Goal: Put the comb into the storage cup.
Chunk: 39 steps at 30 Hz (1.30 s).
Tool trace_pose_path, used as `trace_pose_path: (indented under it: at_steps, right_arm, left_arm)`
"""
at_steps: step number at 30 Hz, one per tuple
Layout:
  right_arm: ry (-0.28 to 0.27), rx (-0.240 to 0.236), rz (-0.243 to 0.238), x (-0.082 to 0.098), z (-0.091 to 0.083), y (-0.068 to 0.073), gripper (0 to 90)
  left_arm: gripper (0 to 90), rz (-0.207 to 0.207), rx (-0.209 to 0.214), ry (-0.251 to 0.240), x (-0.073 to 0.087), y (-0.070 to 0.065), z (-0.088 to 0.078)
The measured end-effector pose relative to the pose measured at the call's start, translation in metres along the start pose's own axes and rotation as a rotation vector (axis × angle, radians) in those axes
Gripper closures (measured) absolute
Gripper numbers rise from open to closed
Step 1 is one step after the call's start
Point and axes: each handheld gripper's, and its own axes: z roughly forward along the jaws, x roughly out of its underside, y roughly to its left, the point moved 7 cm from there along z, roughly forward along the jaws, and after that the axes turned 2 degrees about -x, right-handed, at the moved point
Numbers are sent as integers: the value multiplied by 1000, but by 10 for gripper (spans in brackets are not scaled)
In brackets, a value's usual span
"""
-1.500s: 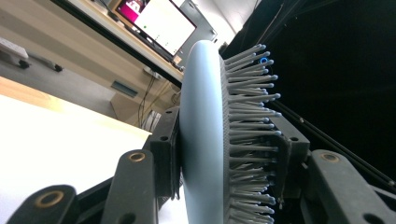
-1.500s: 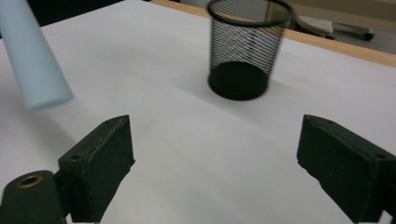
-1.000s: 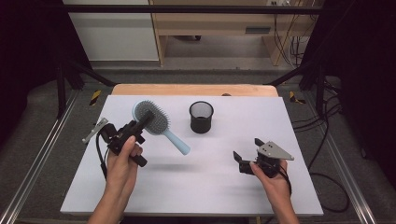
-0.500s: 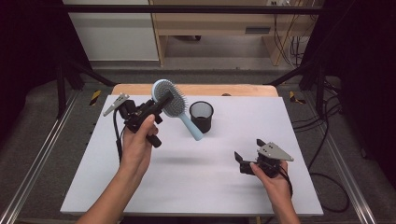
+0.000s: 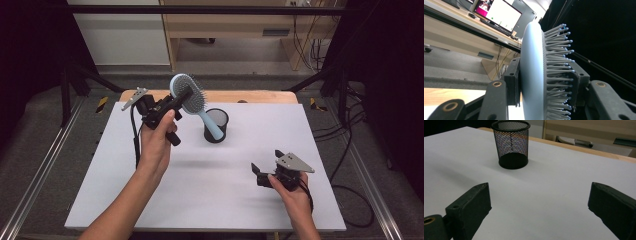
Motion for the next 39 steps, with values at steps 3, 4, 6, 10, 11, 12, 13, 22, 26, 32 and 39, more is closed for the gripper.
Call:
trace_pose_path:
  at_steps: [3, 4, 6, 10, 11, 12, 13, 22, 26, 32, 39]
  right_arm:
    - [1, -1, 1, 0, 0, 1, 47]
    - [2, -1, 2, 0, 0, 1, 47]
    - [2, -1, 5, 0, 0, 1, 47]
    - [-2, 0, 6, -1, 0, 0, 48]
    - [-1, 1, 7, -1, 0, 0, 49]
    - [-1, 1, 9, 0, 0, 0, 49]
    - [-1, 2, 11, 0, -1, -1, 49]
    - [-1, -1, 21, 0, -1, -2, 54]
    - [-3, 2, 20, -1, -1, -3, 55]
    - [-4, 3, 23, -1, -1, -3, 55]
    - [-7, 7, 26, -1, -2, -4, 57]
  left_arm:
    - [531, 10, -8, -5, -3, 1, 6]
    - [531, 10, -13, -6, -3, 2, 8]
    - [531, 12, -18, -7, -4, 3, 13]
    - [531, 19, -22, -10, -6, 3, 18]
    - [531, 24, -23, -9, -6, 3, 20]
    - [530, 26, -28, -8, -7, 3, 21]
    - [531, 31, -32, -8, -7, 3, 23]
    - [530, 70, -42, -1, -13, 2, 35]
    - [530, 97, -54, -4, -16, 5, 42]
    - [530, 140, -77, 18, -11, 10, 51]
    - [529, 134, -96, 9, -12, 18, 58]
